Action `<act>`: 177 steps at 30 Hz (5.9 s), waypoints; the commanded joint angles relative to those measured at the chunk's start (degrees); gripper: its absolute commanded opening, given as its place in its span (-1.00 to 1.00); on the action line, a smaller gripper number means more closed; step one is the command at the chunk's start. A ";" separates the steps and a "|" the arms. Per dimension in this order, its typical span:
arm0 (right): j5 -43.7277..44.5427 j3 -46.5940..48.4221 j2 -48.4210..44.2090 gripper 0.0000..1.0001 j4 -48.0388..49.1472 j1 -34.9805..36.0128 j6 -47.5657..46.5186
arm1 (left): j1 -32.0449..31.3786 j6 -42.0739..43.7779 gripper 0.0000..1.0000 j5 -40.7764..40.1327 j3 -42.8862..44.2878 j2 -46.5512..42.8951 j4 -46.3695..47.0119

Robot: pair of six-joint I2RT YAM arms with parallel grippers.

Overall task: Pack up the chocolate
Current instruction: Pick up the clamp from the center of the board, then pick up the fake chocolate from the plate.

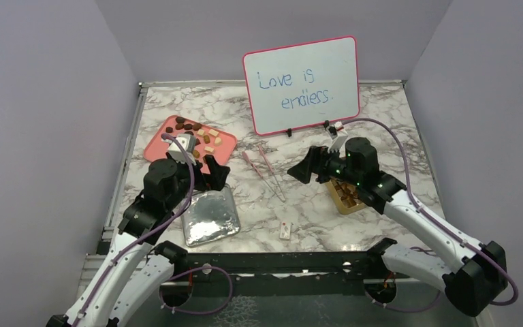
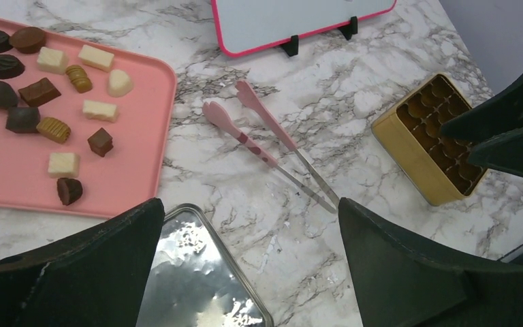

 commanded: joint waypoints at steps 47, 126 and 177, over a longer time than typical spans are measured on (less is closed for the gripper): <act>36.73 21.52 53.60 0.18 2.35 20.26 -15.18 | 0.40 -1.01 0.98 -11.52 -1.55 -8.38 -2.86; 20.48 7.66 15.19 -0.17 0.44 22.02 -18.18 | 0.58 -13.57 0.87 4.12 6.98 32.02 1.55; 26.91 55.94 64.08 -0.13 -12.35 27.73 -18.71 | 0.54 -0.25 0.98 -18.53 -3.72 -21.58 0.57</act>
